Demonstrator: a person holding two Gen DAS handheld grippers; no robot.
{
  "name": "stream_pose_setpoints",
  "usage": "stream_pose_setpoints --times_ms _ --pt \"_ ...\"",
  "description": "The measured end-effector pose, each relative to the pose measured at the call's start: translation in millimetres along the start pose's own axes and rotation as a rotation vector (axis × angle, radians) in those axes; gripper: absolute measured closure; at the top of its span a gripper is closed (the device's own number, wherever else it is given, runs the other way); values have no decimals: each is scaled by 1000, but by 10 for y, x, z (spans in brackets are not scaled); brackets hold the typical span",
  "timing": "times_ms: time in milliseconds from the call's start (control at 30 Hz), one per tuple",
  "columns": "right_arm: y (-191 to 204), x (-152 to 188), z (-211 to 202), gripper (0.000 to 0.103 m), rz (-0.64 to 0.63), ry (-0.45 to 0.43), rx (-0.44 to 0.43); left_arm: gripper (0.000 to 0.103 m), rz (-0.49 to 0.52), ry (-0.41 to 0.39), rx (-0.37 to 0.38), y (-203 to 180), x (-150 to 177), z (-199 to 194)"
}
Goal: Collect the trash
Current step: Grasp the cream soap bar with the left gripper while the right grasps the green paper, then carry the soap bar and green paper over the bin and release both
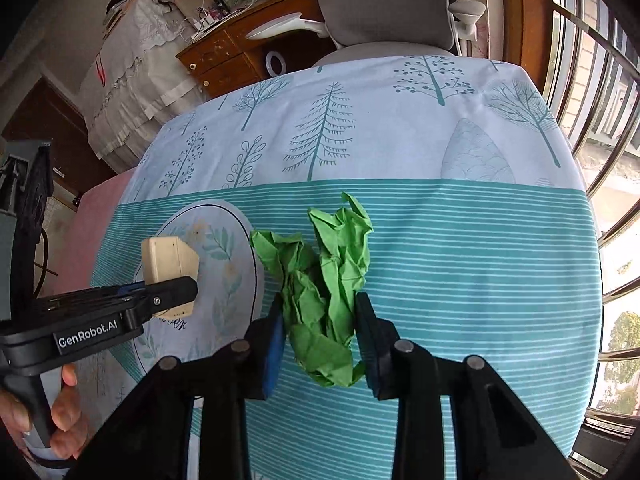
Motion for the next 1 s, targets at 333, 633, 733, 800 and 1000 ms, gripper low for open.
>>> stream_pose_setpoints --times_ms 333,633,733,800,1000 --pt "625 927 -673 70 101 -86 45 79 157 -97 57 615 1110 -891" --pt "1408 2325 -1212 70 228 -159 83 79 357 -178 109 1158 2268 -1687" --pt "1587 2735 -1326 70 248 -158 104 79 403 -176 123 1285 2609 -1799" --pt "1691 2963 -1379 70 256 -149 117 79 433 -170 128 1333 2822 -1825" --pt "1935 3523 -1435 70 248 -96 148 79 511 -124 127 1411 3486 -1768"
Point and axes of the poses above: each gripper's, at about its wrist camera, not at the fingertips, and z roughly the way its jaws point, y to its left, x to its underside, the point moved 4 cm from there along z, roughly the way its jaws point, and after that the axes turned 4 degrees about y, right-handed, at the moved point
